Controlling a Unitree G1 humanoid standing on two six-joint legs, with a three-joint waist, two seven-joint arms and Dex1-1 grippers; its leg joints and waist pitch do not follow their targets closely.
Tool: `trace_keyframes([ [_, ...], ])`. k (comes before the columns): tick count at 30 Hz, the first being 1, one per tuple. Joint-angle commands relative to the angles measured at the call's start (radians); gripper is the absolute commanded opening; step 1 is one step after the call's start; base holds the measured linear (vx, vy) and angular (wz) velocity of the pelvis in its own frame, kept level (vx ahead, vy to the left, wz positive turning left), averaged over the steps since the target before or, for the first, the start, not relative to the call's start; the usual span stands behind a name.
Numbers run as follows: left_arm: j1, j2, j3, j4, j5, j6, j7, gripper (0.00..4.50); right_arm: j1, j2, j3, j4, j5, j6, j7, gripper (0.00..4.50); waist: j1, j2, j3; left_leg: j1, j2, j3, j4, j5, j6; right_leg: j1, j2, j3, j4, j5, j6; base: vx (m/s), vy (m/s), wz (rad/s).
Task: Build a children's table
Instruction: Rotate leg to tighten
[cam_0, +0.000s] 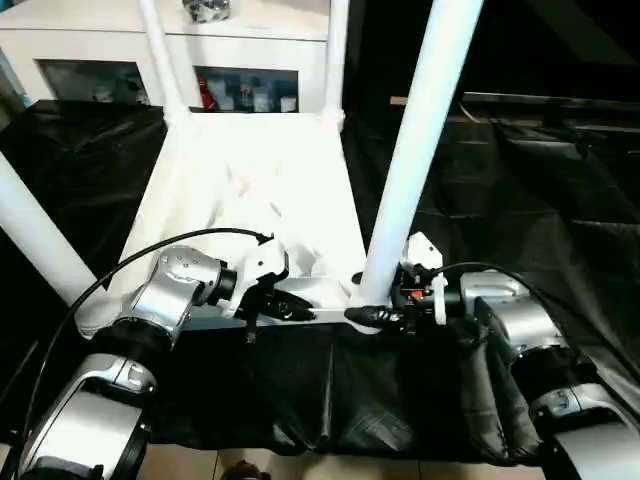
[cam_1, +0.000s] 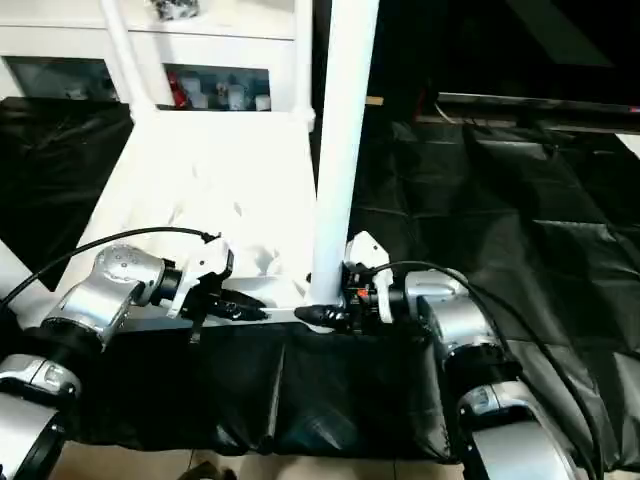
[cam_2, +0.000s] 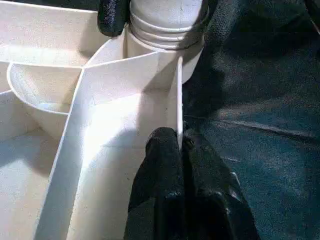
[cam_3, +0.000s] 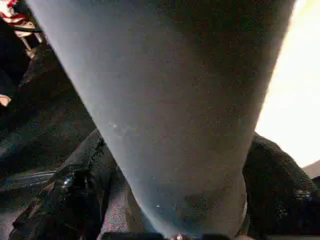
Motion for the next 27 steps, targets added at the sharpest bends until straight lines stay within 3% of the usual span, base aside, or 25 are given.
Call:
trace_keyframes([
  [1, -0.013, -0.023, -0.016, 0.012, 0.004, 0.009, -0.004, 0.00, 0.001, 0.028, 0.029, -0.014, 0.019, 0.019, 0.033, 3.22, -0.002, -0.009, -0.068, 0.014, 0.025, -0.005, -0.057, -0.175, 0.057, 0.049, -0.048, 0.036, -0.049, -0.112, -0.264, 0.000, 0.000, 0.00],
  [8, -0.029, -0.046, 0.006, 0.037, -0.004, 0.047, 0.057, 0.00, 0.034, 0.052, 0.011, -0.026, 0.029, 0.024, -0.015, 2.69, 0.001, -0.006, -0.066, 0.017, 0.027, -0.006, -0.059, -0.201, 0.045, 0.047, -0.049, 0.036, -0.054, -0.151, -0.259, 0.000, 0.000, 0.00],
  [9, -0.031, -0.052, 0.009, 0.039, -0.003, 0.052, 0.075, 0.00, 0.036, 0.058, 0.004, -0.025, 0.026, 0.024, -0.043, 2.66, 0.002, -0.001, -0.065, 0.019, 0.026, -0.006, -0.060, -0.218, 0.039, 0.046, -0.050, 0.036, -0.057, -0.176, -0.255, 0.000, 0.000, 0.00],
  [12, -0.039, -0.091, 0.022, 0.046, 0.006, 0.085, 0.179, 0.00, 0.038, 0.093, -0.033, -0.005, -0.007, 0.013, -0.232, 2.65, -0.004, -0.006, -0.059, 0.022, 0.025, -0.009, -0.067, -0.276, 0.008, 0.044, -0.053, 0.036, -0.070, -0.289, -0.227, 0.000, 0.000, 0.00],
  [13, -0.041, -0.129, 0.031, 0.045, 0.012, 0.112, 0.260, 0.00, 0.035, 0.123, -0.061, 0.007, -0.023, 0.028, -0.370, 2.64, -0.009, 0.000, -0.057, 0.024, 0.026, -0.012, -0.070, -0.284, -0.010, 0.039, -0.056, 0.039, -0.074, -0.328, -0.213, 0.000, 0.000, 0.00],
  [14, -0.040, -0.179, 0.041, 0.040, 0.011, 0.146, 0.336, 0.00, 0.029, 0.164, -0.091, 0.019, -0.036, 0.041, -0.520, 2.63, -0.016, -0.003, -0.054, 0.026, 0.023, -0.014, -0.072, -0.311, -0.023, 0.037, -0.055, 0.038, -0.082, -0.385, -0.194, 0.000, 0.000, 0.00],
  [15, -0.040, -0.182, 0.041, 0.039, 0.011, 0.148, 0.340, 0.00, 0.029, 0.166, -0.093, 0.019, -0.037, 0.042, -0.527, 2.63, -0.016, -0.003, -0.054, 0.026, 0.023, -0.014, -0.072, -0.311, -0.023, 0.037, -0.055, 0.038, -0.082, -0.385, -0.194, 0.000, 0.000, 0.00],
  [16, -0.040, -0.215, 0.046, 0.041, 0.011, 0.165, 0.385, 0.00, 0.025, 0.194, -0.106, 0.022, -0.039, 0.057, -0.593, 2.63, -0.023, -0.001, -0.054, 0.027, 0.018, -0.017, -0.073, -0.331, -0.030, 0.036, -0.054, 0.035, -0.092, -0.446, -0.166, 0.000, 0.000, 0.00],
  [17, -0.041, -0.251, 0.041, 0.046, 0.016, 0.172, 0.423, 0.00, 0.019, 0.232, -0.116, 0.026, -0.054, 0.067, -0.687, 2.63, -0.027, -0.004, -0.053, 0.024, 0.018, -0.018, -0.073, -0.327, -0.029, 0.037, -0.054, 0.036, -0.093, -0.450, -0.160, 0.000, 0.000, 0.00],
  [19, -0.041, -0.276, 0.032, 0.053, 0.027, 0.170, 0.455, 0.00, 0.012, 0.265, -0.123, 0.031, -0.062, 0.079, -0.758, 2.63, -0.033, -0.004, -0.053, 0.026, 0.014, -0.018, -0.071, -0.335, -0.010, 0.033, -0.052, 0.035, -0.101, -0.485, -0.138, 0.000, 0.000, 0.00],
  [22, -0.038, -0.297, 0.018, 0.052, 0.045, 0.163, 0.475, 0.00, 0.024, 0.306, -0.115, 0.004, -0.060, 0.058, -0.777, 2.63, -0.034, 0.001, -0.057, 0.022, 0.013, -0.019, -0.073, -0.323, 0.003, 0.034, -0.050, 0.035, -0.104, -0.479, -0.120, 0.000, 0.000, 0.00],
  [24, -0.035, -0.296, 0.017, 0.045, 0.045, 0.159, 0.464, 0.00, 0.036, 0.305, -0.100, -0.016, -0.074, 0.033, -0.773, 3.19, -0.033, 0.006, -0.058, 0.022, 0.014, -0.018, -0.074, -0.322, 0.006, 0.033, -0.049, 0.036, -0.102, -0.452, -0.124, 0.000, 0.000, 0.00],
  [27, -0.032, -0.278, 0.016, 0.037, 0.048, 0.146, 0.438, 0.00, 0.045, 0.290, -0.106, -0.034, -0.064, 0.021, -0.754, 3.43, -0.034, 0.007, -0.060, 0.019, 0.015, -0.018, -0.075, -0.314, 0.008, 0.036, -0.048, 0.036, -0.097, -0.401, -0.139, 0.000, 0.000, 0.00],
])
